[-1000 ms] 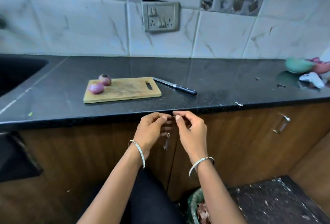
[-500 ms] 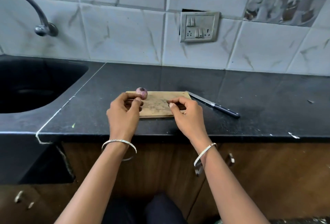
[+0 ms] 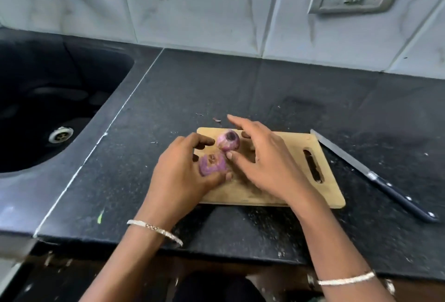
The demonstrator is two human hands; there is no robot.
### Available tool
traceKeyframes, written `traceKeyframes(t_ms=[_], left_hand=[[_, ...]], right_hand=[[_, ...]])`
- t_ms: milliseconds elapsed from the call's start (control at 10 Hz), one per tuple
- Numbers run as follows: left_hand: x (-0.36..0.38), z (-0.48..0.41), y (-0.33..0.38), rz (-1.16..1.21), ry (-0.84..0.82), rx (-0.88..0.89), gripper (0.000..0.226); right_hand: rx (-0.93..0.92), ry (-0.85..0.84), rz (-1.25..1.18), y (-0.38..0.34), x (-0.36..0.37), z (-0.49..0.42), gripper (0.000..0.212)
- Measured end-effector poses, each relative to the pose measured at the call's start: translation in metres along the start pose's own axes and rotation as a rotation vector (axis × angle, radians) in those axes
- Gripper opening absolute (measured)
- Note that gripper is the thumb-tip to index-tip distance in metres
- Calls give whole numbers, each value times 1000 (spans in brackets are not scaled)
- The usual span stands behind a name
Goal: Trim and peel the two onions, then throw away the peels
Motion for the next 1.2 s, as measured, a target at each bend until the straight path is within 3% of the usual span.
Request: traceKeyframes(t_ms=[200,500,700,900,1200], left_hand=[[5,-6,4,-75,-58,-67,44],[8,-13,17,-75,-35,-132,47],[29,-21,35,-65,-84,-106,48],[44,-22,27,-129,-136,-176,45],[40,-27,21,-95,-188,-169,57]], right_hand=[[-44,-87,100,-11,14,-12,61],[206,-4,-90,17,-32,1,52],[332,35,-60,53,-58,32,50],[211,-103,84,43,-41,35,53],[213,-265,143,47,-33,26,65]])
Point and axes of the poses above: each hand's wrist, its own z-axis away from the middle knuckle, its own x-axis out of the palm, y = z × x, the point moved 8 cm from there along -z, towards the middle knuckle, and after that the axes turned 13 degrees about z, right-handed, at the moved point
